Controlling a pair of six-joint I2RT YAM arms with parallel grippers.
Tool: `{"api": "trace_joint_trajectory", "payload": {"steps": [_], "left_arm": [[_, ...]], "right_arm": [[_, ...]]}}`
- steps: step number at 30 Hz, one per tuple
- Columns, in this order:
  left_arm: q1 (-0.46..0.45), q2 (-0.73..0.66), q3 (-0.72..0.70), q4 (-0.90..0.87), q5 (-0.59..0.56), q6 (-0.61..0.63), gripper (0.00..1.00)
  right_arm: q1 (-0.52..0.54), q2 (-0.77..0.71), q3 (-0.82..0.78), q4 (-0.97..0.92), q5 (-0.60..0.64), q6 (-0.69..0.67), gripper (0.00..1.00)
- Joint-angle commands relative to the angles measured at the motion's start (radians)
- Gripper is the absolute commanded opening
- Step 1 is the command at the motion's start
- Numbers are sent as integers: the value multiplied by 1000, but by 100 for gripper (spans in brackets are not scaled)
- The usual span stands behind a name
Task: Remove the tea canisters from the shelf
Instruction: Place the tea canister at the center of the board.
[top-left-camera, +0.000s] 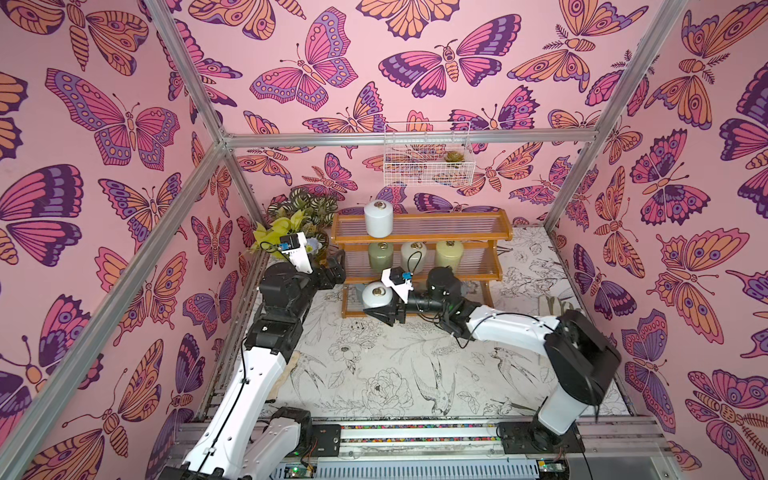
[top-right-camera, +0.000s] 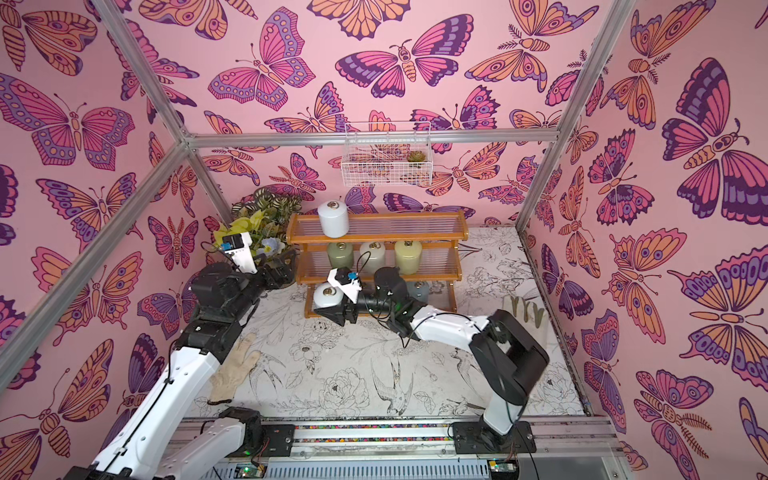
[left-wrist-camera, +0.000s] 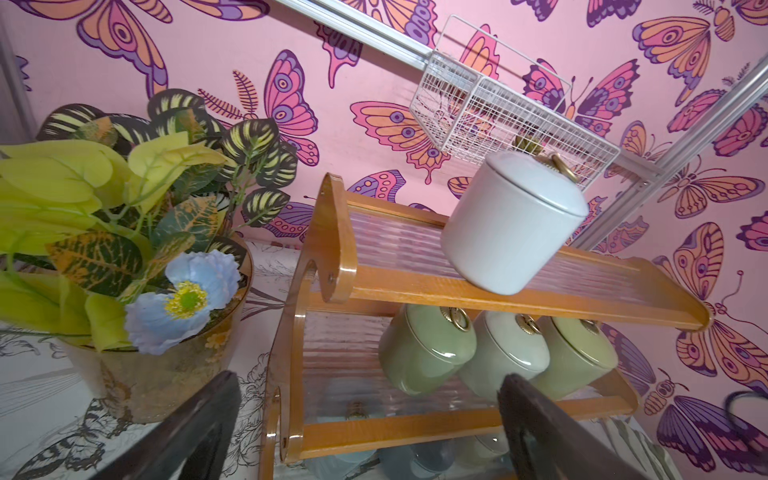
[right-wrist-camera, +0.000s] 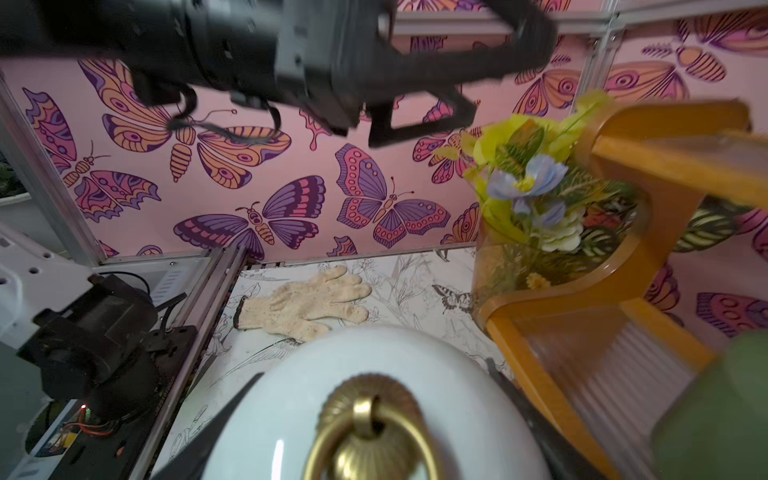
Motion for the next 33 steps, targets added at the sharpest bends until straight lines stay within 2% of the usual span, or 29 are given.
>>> {"api": "trace_joint_trajectory", "payload": {"steps": [1, 4, 12, 23, 30, 33], "left_arm": [[-3, -32, -7, -30, -84, -7, 100], [-2, -55, -19, -39, -113, -15, 100], [-2, -39, 0, -67, -88, -25, 100], [-2, 41, 27, -65, -11, -66, 100], [-2, 73, 41, -63, 49, -24, 100], [-1, 81, 36, -54, 74, -17, 100]], "right_arm": [[9, 83, 19, 359, 16, 121, 47], [21, 190, 23, 500, 37, 156, 47], [40, 363, 77, 528, 10, 130, 50], [52, 492, 107, 525, -12, 128, 52], [75, 558, 131, 527, 2, 107, 55], [82, 570, 129, 524, 4, 90, 59]]}}
